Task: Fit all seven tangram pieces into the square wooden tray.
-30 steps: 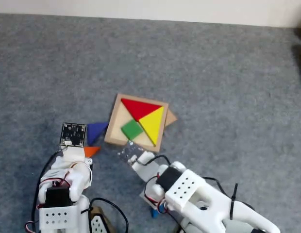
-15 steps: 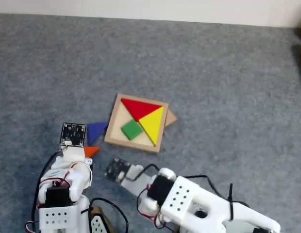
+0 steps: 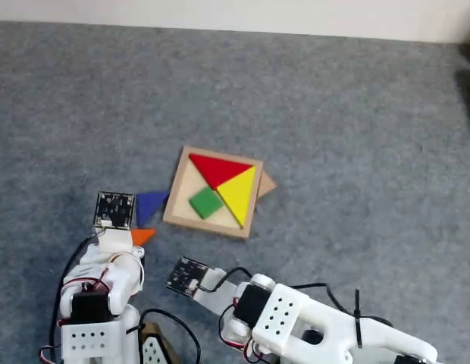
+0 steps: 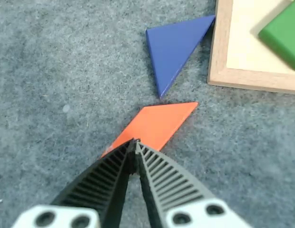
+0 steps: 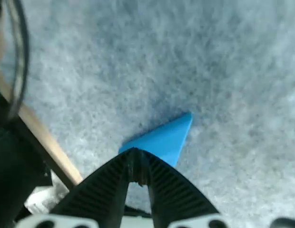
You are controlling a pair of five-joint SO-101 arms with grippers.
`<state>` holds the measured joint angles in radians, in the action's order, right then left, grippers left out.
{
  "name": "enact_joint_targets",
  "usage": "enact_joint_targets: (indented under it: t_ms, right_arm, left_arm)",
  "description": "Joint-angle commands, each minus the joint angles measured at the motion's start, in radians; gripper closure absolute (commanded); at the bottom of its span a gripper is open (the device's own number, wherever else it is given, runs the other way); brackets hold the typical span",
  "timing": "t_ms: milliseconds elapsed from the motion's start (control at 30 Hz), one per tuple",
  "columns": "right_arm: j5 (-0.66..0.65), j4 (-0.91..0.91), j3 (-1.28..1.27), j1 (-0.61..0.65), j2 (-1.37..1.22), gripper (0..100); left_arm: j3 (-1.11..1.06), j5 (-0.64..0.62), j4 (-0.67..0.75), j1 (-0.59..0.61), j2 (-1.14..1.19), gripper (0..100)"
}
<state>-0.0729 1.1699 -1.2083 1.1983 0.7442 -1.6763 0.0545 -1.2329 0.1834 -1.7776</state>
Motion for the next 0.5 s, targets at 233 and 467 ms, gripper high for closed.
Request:
enact_joint_targets:
  t_ms: [233, 467]
  right_arm:
    - [0.006, -0.272, 0.015, -0.312, 0.019, 99.3]
    - [0.011, -0.139, 0.127, -0.400, 0.050, 99.3]
  left_arm:
    - [-0.019, 0.008, -0.002, -0.008, -0.044, 100]
    - [-0.019, 0.008, -0.002, -0.008, -0.044, 100]
